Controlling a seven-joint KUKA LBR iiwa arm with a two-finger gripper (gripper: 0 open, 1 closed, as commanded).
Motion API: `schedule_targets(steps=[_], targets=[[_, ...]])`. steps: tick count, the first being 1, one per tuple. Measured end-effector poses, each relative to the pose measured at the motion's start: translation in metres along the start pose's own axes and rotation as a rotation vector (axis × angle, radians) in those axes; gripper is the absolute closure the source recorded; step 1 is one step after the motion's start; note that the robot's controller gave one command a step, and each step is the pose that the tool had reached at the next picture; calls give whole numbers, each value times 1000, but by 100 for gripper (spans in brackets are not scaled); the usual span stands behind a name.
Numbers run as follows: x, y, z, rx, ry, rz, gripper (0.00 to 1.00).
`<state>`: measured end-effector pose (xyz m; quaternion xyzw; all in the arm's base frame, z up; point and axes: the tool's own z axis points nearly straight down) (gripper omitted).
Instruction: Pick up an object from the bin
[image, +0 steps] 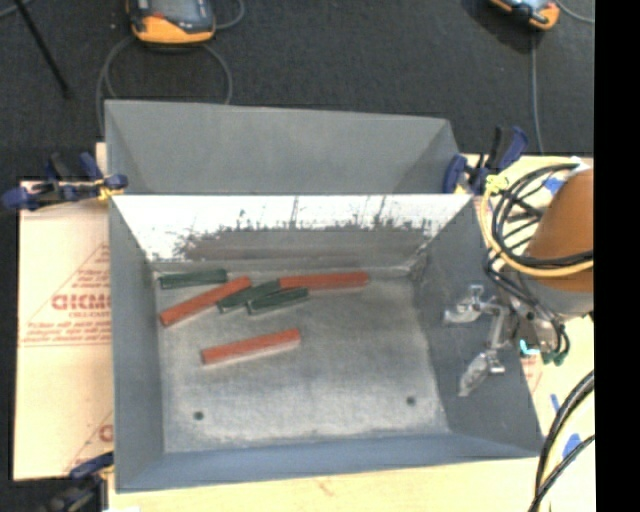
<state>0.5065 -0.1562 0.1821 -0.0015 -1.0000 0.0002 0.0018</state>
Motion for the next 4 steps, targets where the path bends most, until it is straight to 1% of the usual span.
schedule_targets(steps=[1,2,3,4], targets=[[-2,1,-4,2,-7,-3,0],[-27,14,16,6,-13,-59,0],[-91,61,21,-1,-4,-77,0],[-92,60,59,1,-19,-53,0]])
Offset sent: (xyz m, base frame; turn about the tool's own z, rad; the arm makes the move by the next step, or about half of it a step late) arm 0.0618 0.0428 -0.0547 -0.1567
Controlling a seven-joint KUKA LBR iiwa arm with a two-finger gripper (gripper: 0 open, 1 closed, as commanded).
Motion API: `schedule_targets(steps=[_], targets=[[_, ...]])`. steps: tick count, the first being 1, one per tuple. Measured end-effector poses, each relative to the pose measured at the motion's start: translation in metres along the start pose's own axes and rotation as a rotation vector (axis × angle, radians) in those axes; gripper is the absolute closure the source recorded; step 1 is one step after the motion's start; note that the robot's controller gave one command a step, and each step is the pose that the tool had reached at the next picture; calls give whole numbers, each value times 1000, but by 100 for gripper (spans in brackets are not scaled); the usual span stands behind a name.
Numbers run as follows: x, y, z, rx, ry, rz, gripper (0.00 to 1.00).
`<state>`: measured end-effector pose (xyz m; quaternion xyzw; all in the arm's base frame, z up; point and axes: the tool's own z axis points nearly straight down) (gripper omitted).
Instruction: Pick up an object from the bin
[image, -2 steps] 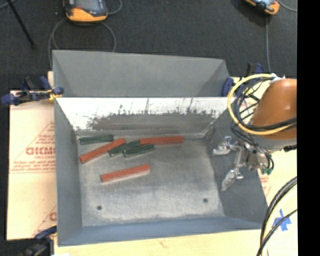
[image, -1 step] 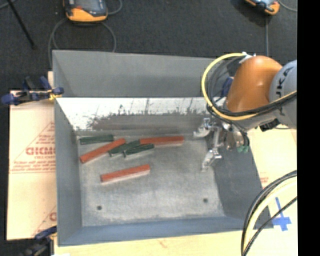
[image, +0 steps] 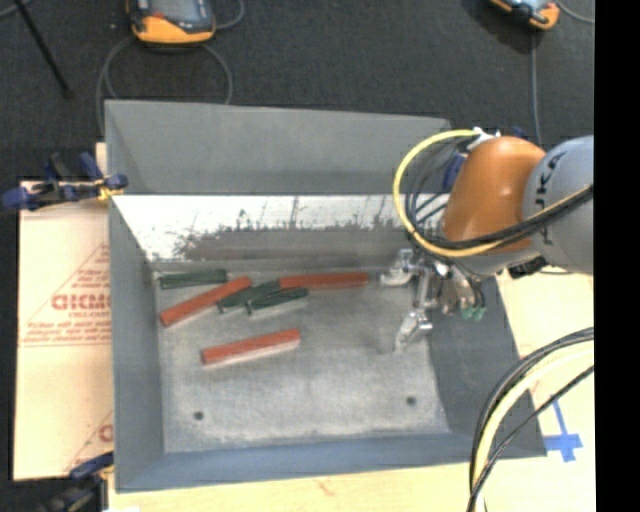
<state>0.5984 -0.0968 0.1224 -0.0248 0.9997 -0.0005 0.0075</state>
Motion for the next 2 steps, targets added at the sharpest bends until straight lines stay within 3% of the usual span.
schedule_targets(steps=[1,2], targets=[[-3,55,-12,0,13,58,0],[-10,70,-19,-2,12,60,0]])
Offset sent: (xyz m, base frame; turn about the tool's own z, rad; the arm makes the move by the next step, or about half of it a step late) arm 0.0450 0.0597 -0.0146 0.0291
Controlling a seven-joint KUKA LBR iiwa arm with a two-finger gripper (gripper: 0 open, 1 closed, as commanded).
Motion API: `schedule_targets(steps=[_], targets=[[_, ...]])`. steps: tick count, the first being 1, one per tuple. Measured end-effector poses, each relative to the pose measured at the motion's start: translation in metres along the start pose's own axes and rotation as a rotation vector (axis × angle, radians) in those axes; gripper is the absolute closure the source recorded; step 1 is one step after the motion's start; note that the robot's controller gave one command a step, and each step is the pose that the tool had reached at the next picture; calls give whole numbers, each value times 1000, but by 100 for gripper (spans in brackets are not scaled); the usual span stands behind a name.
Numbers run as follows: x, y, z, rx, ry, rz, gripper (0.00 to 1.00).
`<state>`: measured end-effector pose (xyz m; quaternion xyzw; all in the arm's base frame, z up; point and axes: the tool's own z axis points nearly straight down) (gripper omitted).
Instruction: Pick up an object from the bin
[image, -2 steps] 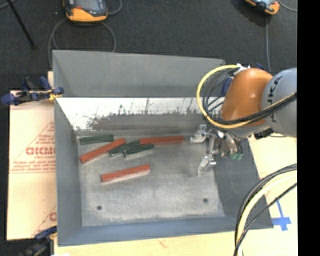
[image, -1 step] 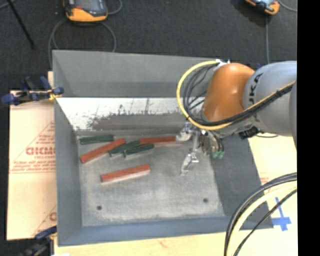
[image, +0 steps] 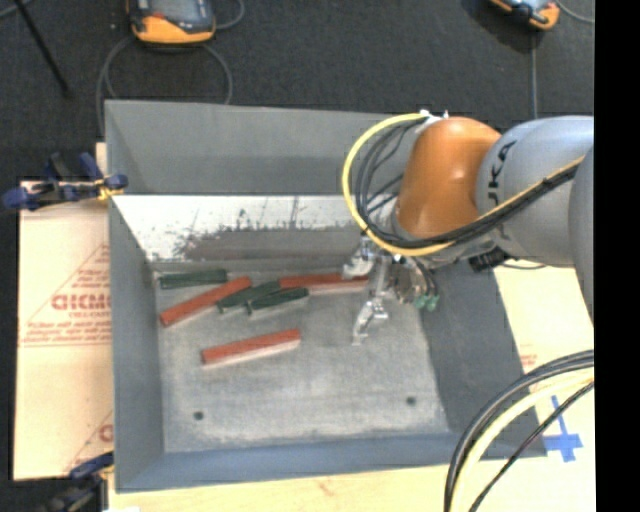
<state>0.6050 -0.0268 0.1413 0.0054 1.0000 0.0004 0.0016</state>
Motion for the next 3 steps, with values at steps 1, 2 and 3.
schedule_targets(steps=[1,2,3], targets=[[3,-8,34,1,-4,-233,0],[5,-16,43,3,3,-319,0],[-9,-2,45,-2,-2,-238,0]])
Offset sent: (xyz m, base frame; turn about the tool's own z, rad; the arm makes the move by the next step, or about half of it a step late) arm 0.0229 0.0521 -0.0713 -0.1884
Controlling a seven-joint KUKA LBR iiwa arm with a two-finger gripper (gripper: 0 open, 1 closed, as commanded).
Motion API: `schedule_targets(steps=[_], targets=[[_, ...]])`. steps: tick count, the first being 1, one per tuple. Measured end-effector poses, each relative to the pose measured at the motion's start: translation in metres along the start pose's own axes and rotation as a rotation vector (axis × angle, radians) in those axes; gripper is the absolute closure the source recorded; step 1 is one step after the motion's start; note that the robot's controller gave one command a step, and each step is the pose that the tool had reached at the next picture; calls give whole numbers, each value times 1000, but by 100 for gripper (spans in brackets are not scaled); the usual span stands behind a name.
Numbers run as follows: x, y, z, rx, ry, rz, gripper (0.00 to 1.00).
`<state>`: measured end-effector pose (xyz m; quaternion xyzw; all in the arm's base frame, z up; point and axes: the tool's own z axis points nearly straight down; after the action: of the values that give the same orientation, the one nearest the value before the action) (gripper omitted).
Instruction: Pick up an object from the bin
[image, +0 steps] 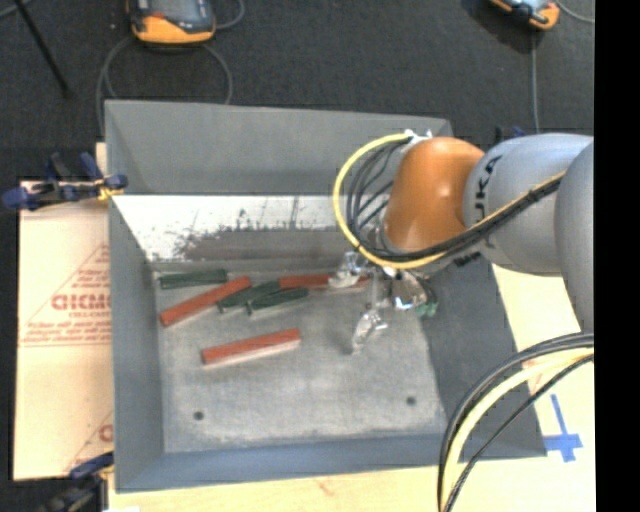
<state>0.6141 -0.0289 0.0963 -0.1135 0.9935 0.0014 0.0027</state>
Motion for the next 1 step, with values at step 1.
schedule_targets(steps=[1], targets=[[-6,23,0,3,1,102,0]])
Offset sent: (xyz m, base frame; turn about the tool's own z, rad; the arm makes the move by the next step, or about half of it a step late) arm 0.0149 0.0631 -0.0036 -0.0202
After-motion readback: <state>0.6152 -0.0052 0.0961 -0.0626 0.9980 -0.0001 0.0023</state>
